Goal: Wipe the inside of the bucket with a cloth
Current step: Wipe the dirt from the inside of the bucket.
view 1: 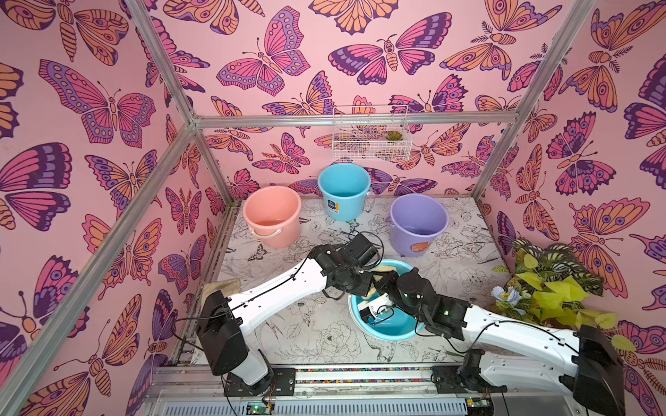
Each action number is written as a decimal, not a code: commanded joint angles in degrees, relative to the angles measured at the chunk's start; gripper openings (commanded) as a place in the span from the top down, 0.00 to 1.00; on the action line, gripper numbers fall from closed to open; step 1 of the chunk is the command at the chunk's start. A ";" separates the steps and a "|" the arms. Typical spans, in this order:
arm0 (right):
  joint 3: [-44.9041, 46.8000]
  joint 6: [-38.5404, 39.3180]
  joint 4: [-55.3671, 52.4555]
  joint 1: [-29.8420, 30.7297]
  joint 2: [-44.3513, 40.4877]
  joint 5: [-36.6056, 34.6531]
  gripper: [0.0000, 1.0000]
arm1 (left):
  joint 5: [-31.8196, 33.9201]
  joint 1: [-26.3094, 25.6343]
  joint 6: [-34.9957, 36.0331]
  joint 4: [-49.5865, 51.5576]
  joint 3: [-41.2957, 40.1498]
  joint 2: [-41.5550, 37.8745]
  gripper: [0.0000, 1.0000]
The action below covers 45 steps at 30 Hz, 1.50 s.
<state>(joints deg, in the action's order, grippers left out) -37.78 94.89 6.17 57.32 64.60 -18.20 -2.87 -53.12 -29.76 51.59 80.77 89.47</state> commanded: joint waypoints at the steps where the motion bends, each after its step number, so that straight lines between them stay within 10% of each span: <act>1: -0.23 -3.22 -1.04 -1.30 2.94 1.76 1.00 | -5.07 -0.53 0.41 -1.61 1.49 -1.81 1.00; 22: -0.76 -15.34 -4.93 -5.73 20.00 15.14 1.00 | -5.04 -0.57 0.93 -1.85 1.14 -2.46 1.00; 45: -4.75 -8.99 -17.25 -5.71 -1.96 11.91 1.00 | -3.13 -0.49 0.03 -2.03 1.11 -0.92 1.00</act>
<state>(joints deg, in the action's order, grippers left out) -40.58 84.05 -7.79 51.51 64.77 -6.42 -5.58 -53.84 -29.04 50.72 80.77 89.38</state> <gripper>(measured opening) 0.100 0.152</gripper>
